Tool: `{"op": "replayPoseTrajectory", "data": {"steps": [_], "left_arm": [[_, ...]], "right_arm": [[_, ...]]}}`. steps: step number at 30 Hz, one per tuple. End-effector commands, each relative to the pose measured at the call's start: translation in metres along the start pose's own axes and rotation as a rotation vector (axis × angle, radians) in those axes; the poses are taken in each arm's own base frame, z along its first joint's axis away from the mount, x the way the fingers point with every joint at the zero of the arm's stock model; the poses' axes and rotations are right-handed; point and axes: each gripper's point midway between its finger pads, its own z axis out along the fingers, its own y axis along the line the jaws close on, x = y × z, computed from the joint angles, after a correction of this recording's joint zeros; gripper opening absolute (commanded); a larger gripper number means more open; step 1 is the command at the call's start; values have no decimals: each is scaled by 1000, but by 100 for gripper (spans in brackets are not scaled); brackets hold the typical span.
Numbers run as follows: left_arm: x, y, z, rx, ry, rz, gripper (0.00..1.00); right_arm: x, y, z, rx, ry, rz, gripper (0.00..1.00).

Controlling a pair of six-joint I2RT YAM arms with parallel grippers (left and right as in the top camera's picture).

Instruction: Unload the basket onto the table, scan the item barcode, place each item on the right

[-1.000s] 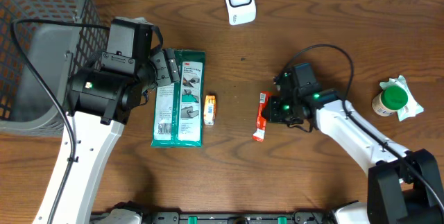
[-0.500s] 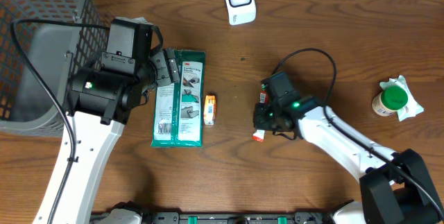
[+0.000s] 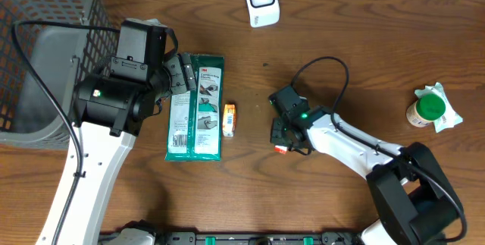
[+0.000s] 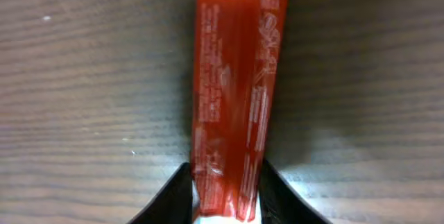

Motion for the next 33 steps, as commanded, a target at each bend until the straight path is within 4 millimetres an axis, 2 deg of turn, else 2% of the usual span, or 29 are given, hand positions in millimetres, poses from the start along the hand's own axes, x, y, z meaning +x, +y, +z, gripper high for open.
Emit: {"op": "replayPoseTrajectory", "data": {"steps": [1, 2, 5, 8, 11, 14, 16, 20, 26, 33], "left_arm": [[-5, 2, -3, -10, -16, 5, 87], [-5, 2, -3, -10, -16, 5, 86], [-5, 2, -3, -10, -16, 5, 86], [-5, 2, -3, -10, -16, 5, 86], [-5, 2, -3, -10, -16, 5, 86], [-5, 2, -3, -10, -16, 5, 87], [-5, 2, -3, -10, -16, 5, 86], [-5, 2, -3, -10, -16, 5, 87], [-5, 2, -3, -10, -16, 5, 86], [-5, 2, -3, -10, -16, 5, 86]], "right_arm": [[17, -16, 22, 64, 63, 22, 8], [14, -16, 21, 61, 58, 28, 1], [3, -8, 11, 14, 47, 44, 1], [-12, 15, -11, -121, 32, -2, 1], [-21, 25, -29, -222, 28, 16, 1], [-30, 17, -35, -235, 12, 20, 1], [-33, 21, -39, -300, 17, -76, 1], [-35, 25, -48, -441, 54, -146, 1], [-45, 14, -59, -552, 31, -262, 1], [-59, -1, -75, -696, 32, -167, 1]]}}
